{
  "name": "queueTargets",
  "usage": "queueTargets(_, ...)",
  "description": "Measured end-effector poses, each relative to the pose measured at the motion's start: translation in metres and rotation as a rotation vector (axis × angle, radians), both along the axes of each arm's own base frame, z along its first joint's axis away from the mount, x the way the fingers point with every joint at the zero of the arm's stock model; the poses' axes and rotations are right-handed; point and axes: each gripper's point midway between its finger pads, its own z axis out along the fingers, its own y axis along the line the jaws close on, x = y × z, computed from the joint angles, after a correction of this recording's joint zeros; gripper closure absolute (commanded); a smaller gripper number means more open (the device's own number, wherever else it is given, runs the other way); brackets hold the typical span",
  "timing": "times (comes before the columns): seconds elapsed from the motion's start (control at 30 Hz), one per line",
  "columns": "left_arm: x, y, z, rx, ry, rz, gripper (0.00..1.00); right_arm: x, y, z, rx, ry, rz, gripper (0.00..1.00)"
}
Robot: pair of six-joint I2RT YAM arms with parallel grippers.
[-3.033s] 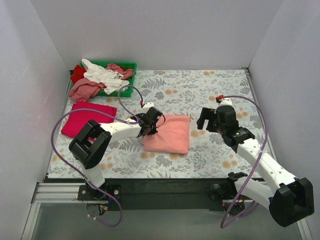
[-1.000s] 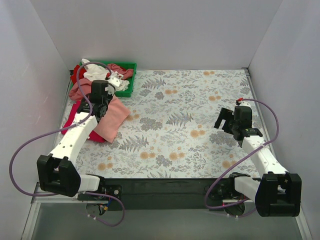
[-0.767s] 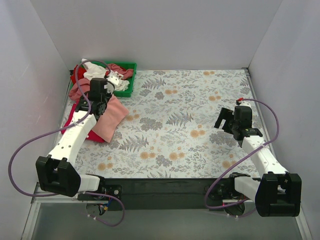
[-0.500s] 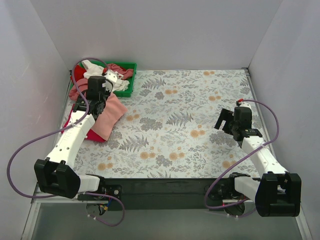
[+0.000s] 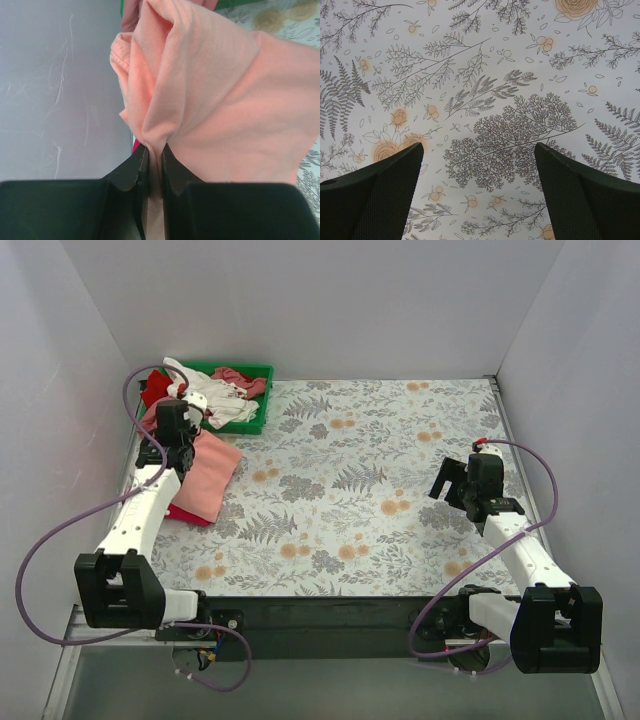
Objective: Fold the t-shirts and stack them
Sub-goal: Neatly place the folded tshirt to the corner, then reset both grippers
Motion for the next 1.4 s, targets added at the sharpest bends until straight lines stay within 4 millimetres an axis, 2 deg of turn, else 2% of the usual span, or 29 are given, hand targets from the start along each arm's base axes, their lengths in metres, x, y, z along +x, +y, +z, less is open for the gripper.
queueTargets(0.27,0.021,0.059,-0.039,0.009,0.009,0.168,1.00,0.000,0.000,0.000,-0.001,0.000,0.000,0.02)
queueTargets(0.5,0.038,0.076,-0.086,-0.002,0.039,0.264,1.00,0.000,0.000,0.000,-0.001,0.000,0.000,0.02)
queueTargets(0.53,0.039,0.079,-0.093,0.001,0.044,0.284,0.93,0.000,0.000,0.000,-0.001,0.000,0.000,0.02)
queueTargets(0.6,0.038,0.087,-0.105,0.013,0.056,0.329,0.61,0.000,0.000,0.000,-0.001,0.000,0.000,0.02)
queueTargets(0.63,0.037,0.090,-0.110,0.018,0.061,0.355,0.07,0.000,-0.001,0.000,-0.002,0.000,0.000,0.02)
queueTargets(0.73,0.034,0.097,-0.113,0.002,0.038,0.423,0.06,0.000,-0.002,0.000,-0.003,0.000,-0.002,0.02)
queueTargets(0.93,0.044,0.103,-0.081,-0.048,-0.071,0.509,0.05,0.000,-0.001,0.001,-0.001,-0.005,0.000,0.02)
queueTargets(1.1,0.062,0.092,-0.035,-0.207,-0.188,0.549,0.05,0.000,-0.001,0.004,0.000,-0.015,0.000,0.02)
queueTargets(1.23,0.074,0.061,0.012,-0.471,-0.326,0.519,0.05,0.000,0.000,0.006,0.004,-0.020,0.008,0.02)
queueTargets(1.33,0.069,0.032,0.043,-0.647,-0.405,0.475,0.05,0.000,0.003,0.009,0.013,-0.033,0.021,0.02)
queueTargets(1.4,0.067,0.004,0.059,-0.726,-0.429,0.432,0.05,0.000,0.004,0.012,0.017,-0.043,0.028,0.02)
